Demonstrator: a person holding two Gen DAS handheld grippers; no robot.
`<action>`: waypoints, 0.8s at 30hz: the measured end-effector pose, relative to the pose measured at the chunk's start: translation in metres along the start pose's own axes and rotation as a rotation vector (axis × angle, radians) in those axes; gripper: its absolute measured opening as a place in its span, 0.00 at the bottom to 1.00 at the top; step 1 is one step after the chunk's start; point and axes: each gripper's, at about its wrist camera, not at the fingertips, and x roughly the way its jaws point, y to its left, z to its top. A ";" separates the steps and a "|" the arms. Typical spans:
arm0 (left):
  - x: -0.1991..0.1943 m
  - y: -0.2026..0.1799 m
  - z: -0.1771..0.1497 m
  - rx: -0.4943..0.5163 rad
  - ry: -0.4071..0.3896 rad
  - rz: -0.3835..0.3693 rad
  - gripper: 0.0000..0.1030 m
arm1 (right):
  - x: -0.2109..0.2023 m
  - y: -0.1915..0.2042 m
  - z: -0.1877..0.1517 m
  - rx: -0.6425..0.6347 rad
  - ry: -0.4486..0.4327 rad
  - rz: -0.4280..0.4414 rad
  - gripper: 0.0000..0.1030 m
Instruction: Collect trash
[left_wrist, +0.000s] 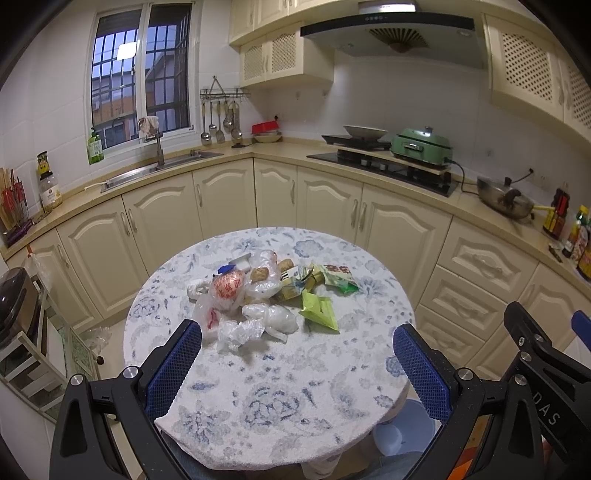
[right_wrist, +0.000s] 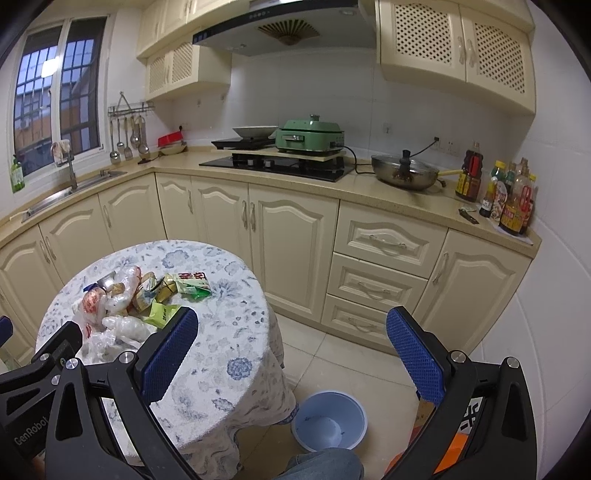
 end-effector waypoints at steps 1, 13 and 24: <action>0.000 0.001 -0.001 -0.001 0.000 -0.002 0.99 | 0.000 0.000 0.000 0.001 0.001 0.000 1.00; 0.002 0.003 -0.002 0.003 0.012 -0.011 0.99 | 0.001 0.000 -0.001 0.003 -0.001 0.001 1.00; 0.008 0.003 -0.001 0.005 0.028 -0.016 0.99 | 0.004 0.001 -0.007 0.016 0.017 0.003 1.00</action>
